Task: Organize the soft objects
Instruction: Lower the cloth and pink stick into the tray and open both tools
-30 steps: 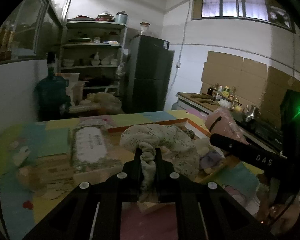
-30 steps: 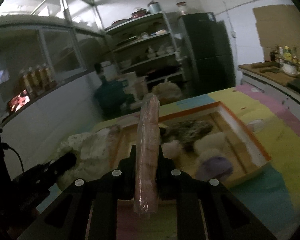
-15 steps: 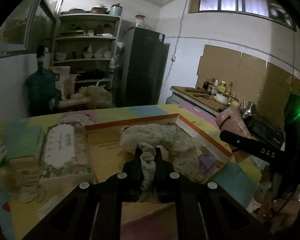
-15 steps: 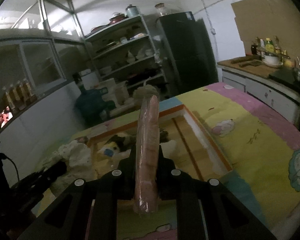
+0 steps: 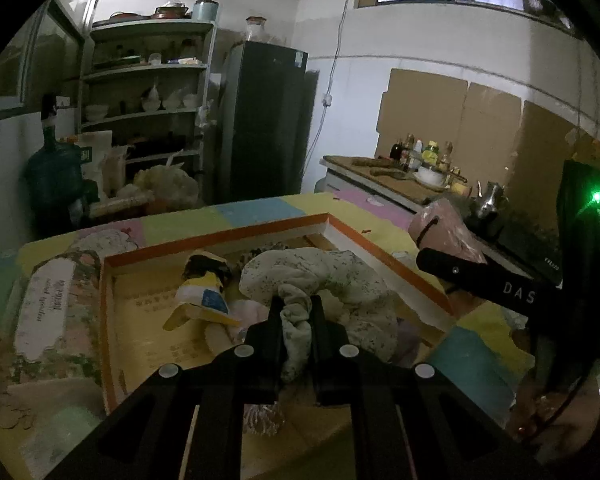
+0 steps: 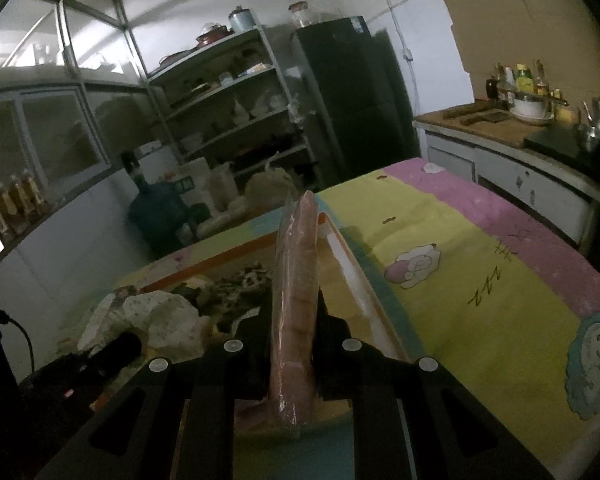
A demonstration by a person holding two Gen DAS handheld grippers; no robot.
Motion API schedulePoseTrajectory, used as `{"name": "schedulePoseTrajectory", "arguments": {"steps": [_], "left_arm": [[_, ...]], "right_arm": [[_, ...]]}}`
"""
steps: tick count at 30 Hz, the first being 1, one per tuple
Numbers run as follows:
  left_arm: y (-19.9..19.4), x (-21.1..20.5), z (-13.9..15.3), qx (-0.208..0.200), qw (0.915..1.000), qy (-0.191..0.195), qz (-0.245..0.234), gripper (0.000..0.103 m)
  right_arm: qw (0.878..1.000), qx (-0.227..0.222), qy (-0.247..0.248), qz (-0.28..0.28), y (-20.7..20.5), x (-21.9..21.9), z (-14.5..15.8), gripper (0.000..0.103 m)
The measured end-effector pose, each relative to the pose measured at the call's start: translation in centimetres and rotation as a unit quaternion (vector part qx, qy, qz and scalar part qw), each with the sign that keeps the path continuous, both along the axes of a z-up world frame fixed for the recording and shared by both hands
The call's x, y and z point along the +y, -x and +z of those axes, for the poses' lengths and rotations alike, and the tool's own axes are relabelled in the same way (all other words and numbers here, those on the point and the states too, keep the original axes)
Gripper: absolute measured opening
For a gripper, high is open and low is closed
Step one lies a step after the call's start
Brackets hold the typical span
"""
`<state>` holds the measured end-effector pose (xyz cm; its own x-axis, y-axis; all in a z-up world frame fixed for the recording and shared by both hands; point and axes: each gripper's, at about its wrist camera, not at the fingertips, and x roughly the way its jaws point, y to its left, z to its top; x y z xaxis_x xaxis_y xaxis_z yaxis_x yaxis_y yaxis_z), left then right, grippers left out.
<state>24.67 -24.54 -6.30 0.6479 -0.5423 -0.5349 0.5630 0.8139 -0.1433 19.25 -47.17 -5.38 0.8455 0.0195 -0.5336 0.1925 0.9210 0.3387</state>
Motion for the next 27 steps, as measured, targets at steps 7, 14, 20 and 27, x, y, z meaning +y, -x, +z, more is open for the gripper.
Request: {"name": "schedulePoseTrajectory", "arguments": {"steps": [7,14,20,27], "left_arm": [[-1.2,-1.3,-1.2,0.008,0.9997,-0.023,0.008,0.011],[-2.1,-2.5,-1.9,0.015,0.9988,-0.044,0.013,0.011],[-2.3,-2.9,-2.0,0.023,0.9986,-0.046,0.008,0.012],[-2.5,-2.9,-2.0,0.034,0.9988,-0.035,0.006,0.022]], "right_arm": [[1.0,0.016,-0.014,0.013,-1.7,-0.6,-1.6,0.015],[0.999,0.034,-0.022,0.022,-3.1,-1.2,-2.5,0.016],[0.998,0.052,-0.024,0.028,-3.9,-1.4,-3.4,0.016],[0.998,0.058,-0.02,0.033,-4.3,-1.3,-3.6,0.018]]}}
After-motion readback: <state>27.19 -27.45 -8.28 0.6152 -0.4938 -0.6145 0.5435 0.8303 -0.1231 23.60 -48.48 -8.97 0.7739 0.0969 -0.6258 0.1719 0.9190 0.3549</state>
